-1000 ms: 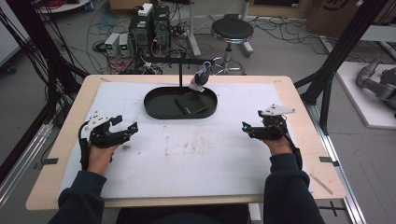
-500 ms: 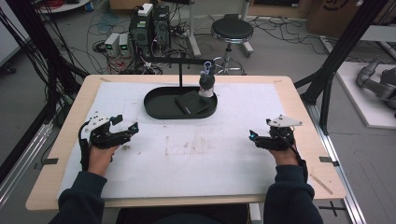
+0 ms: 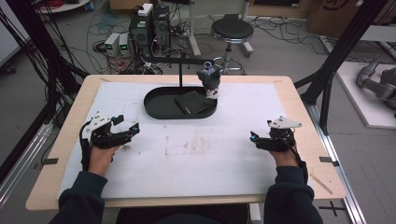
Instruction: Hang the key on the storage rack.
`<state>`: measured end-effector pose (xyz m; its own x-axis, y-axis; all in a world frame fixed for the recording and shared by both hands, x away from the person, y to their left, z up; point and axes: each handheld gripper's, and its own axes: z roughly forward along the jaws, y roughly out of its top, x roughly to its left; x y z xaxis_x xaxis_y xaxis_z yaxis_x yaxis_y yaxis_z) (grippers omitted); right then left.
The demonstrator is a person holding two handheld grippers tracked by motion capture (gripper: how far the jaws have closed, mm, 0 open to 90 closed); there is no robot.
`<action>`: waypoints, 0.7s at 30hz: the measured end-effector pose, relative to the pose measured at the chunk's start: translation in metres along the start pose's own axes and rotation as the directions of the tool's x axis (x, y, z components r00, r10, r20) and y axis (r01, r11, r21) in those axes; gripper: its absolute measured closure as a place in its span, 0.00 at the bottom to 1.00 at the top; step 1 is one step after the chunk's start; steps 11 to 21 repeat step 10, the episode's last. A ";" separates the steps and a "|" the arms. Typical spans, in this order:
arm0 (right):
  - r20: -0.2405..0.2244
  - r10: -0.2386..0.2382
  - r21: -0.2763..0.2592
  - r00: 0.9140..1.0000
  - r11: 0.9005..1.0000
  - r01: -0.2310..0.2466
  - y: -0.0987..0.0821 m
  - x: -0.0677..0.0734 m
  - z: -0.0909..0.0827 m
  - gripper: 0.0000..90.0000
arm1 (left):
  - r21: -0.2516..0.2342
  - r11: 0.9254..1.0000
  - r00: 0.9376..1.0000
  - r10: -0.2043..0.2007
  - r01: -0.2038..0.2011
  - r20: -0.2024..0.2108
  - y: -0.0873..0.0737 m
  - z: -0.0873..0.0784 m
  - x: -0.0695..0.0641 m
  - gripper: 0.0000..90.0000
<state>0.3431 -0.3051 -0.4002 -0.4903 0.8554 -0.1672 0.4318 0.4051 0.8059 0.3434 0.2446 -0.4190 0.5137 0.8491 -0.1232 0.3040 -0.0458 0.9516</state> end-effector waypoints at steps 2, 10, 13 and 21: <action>0.003 0.000 -0.002 1.000 1.000 0.000 0.000 0.000 0.000 0.23 | -0.002 1.000 1.000 -0.001 0.001 0.000 0.000 0.000 0.000 0.25; 0.006 -0.001 -0.007 1.000 1.000 0.001 -0.001 -0.002 0.000 0.23 | 0.002 1.000 1.000 0.002 -0.002 -0.004 0.000 0.001 0.000 0.25; 0.006 -0.001 -0.007 1.000 1.000 0.001 -0.001 -0.002 0.000 0.23 | 0.002 1.000 1.000 0.002 -0.002 -0.004 0.000 0.001 0.000 0.25; 0.006 -0.001 -0.007 1.000 1.000 0.001 -0.001 -0.002 0.000 0.23 | 0.002 1.000 1.000 0.002 -0.002 -0.004 0.000 0.001 0.000 0.25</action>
